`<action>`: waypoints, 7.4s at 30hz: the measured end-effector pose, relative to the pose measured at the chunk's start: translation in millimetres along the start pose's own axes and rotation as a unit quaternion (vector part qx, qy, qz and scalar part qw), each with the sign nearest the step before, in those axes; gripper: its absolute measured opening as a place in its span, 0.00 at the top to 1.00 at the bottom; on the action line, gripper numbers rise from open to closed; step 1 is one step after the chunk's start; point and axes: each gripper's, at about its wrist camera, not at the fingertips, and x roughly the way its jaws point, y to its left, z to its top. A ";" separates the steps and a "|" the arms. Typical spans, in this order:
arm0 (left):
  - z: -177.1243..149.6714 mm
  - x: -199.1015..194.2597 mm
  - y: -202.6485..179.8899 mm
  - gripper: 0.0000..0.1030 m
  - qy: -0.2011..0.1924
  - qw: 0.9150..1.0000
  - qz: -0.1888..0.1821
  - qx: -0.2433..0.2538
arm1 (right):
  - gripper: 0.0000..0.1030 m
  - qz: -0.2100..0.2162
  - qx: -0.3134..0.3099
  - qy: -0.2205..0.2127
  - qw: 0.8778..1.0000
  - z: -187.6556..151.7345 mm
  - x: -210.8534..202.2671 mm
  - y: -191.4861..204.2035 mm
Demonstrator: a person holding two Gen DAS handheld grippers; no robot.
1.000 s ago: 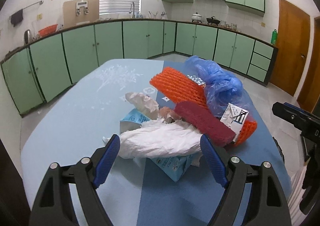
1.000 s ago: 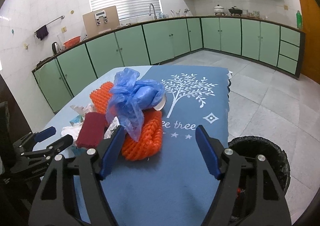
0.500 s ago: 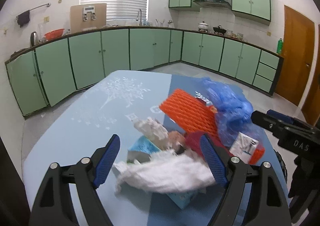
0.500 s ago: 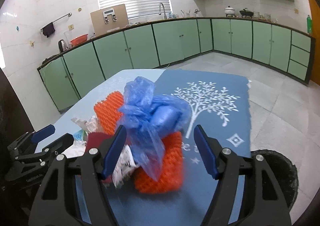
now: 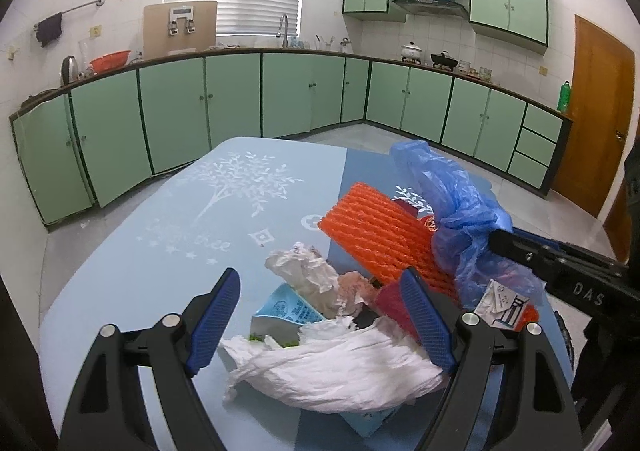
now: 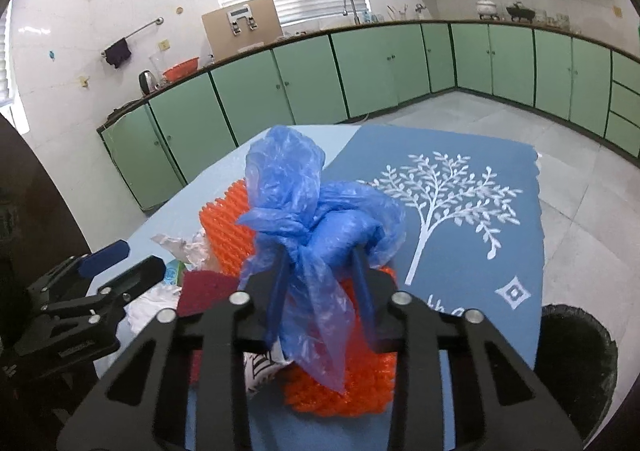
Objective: Collect trash
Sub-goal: 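Grasp the orange foam net with the left gripper while the right holds the blue bag, then carry the foam net and blue bag over the bin and release both, then move both grippers back toward the remaining trash on the table, then grasp the crumpled white tissue with the left gripper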
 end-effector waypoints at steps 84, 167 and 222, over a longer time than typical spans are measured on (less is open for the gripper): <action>53.5 -7.9 -126.4 0.90 -0.013 0.987 -0.159 0.033 | 0.76 -0.117 0.080 -0.092 0.986 -22.7 -139.1 -107.0; -21.6 -48.8 -32.1 0.24 -0.015 0.999 -0.001 0.036 | 0.08 -0.122 0.036 -0.043 0.991 -51.0 -98.9 -28.0; -45.4 -8.3 -9.9 0.79 0.061 0.996 -0.065 -0.031 | 0.08 -0.102 0.006 -0.014 0.995 -50.7 -74.8 -0.9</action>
